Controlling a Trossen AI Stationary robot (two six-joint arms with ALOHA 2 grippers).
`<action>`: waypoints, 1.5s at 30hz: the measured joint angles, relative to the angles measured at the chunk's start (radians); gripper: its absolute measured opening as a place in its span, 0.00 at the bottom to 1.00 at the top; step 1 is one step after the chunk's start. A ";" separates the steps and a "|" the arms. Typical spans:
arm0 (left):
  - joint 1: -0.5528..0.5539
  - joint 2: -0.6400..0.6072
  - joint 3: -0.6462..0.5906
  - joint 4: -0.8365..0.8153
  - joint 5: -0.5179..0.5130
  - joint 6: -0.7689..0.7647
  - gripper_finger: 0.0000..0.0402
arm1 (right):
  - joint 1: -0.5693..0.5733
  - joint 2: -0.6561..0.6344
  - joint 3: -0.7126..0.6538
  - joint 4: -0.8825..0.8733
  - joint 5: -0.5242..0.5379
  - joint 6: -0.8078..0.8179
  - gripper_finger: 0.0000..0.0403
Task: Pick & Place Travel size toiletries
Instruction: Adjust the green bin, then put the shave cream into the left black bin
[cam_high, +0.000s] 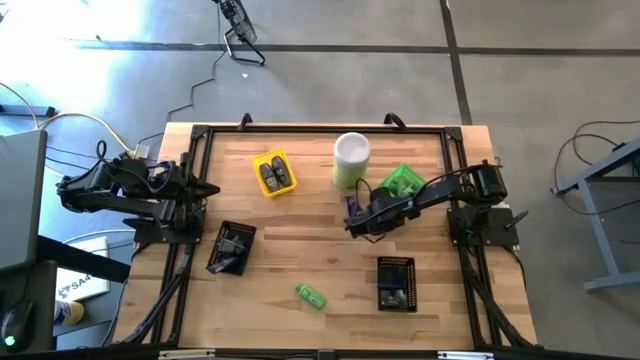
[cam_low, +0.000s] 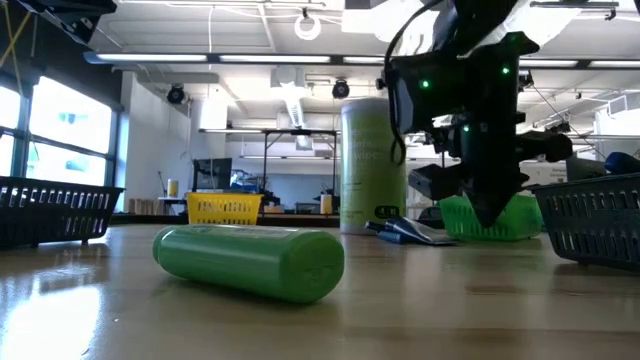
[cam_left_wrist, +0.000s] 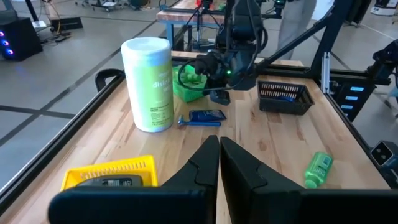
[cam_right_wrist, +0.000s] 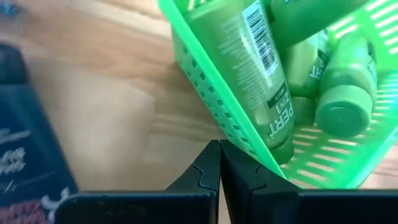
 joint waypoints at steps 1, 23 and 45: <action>0.000 0.000 0.000 0.000 0.000 0.000 0.03 | -0.005 0.000 -0.005 0.001 0.011 0.014 0.01; 0.000 0.000 0.000 -0.022 0.001 0.000 0.03 | 0.006 -0.284 -0.010 0.325 -0.203 -0.444 0.01; 0.000 0.000 0.000 -0.022 0.001 0.000 0.03 | -0.035 -0.165 -0.009 0.505 -0.213 -0.499 0.60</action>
